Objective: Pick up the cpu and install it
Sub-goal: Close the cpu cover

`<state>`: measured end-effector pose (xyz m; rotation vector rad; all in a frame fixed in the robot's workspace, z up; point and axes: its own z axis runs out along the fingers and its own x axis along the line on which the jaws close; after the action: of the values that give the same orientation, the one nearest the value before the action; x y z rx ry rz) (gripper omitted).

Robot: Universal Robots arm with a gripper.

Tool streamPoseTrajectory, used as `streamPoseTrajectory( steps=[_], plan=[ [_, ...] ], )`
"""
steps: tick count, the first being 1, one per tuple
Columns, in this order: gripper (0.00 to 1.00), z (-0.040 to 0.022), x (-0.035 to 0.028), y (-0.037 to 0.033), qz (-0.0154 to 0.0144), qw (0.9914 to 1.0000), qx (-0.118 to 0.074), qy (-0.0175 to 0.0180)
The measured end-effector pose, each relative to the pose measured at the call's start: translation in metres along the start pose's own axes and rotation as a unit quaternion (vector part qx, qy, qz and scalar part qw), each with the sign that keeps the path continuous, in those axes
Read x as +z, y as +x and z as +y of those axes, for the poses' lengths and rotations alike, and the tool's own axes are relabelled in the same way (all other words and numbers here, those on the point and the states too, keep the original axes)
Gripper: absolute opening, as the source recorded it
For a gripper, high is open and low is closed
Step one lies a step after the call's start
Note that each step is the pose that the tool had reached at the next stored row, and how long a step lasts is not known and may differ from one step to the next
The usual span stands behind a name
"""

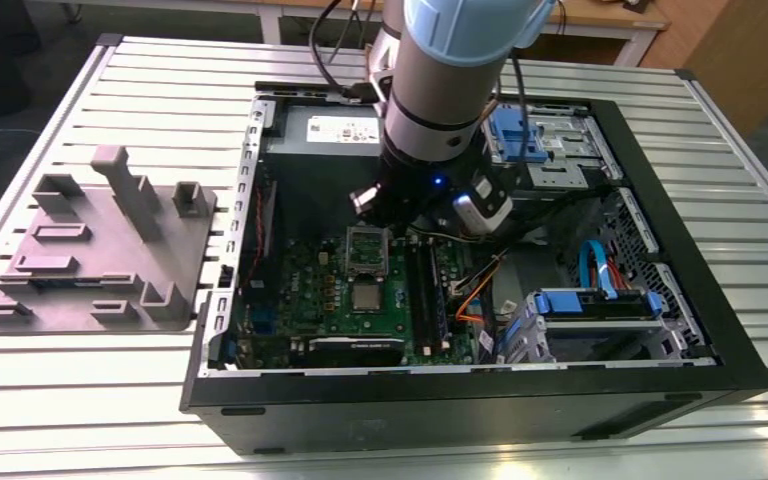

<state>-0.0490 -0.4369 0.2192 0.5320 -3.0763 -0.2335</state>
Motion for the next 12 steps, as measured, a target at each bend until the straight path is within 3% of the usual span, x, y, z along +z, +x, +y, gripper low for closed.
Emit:
streamPoseTrajectory(
  steps=[3, 12],
  plan=[
    [0.10, 0.0000, 0.0000, 0.0000, 0.0031, 0.99979, -0.020, -0.0003],
    [0.10, -0.0007, -0.0026, 0.0009, 0.0037, 0.99961, -0.028, -0.0003]
  ],
)
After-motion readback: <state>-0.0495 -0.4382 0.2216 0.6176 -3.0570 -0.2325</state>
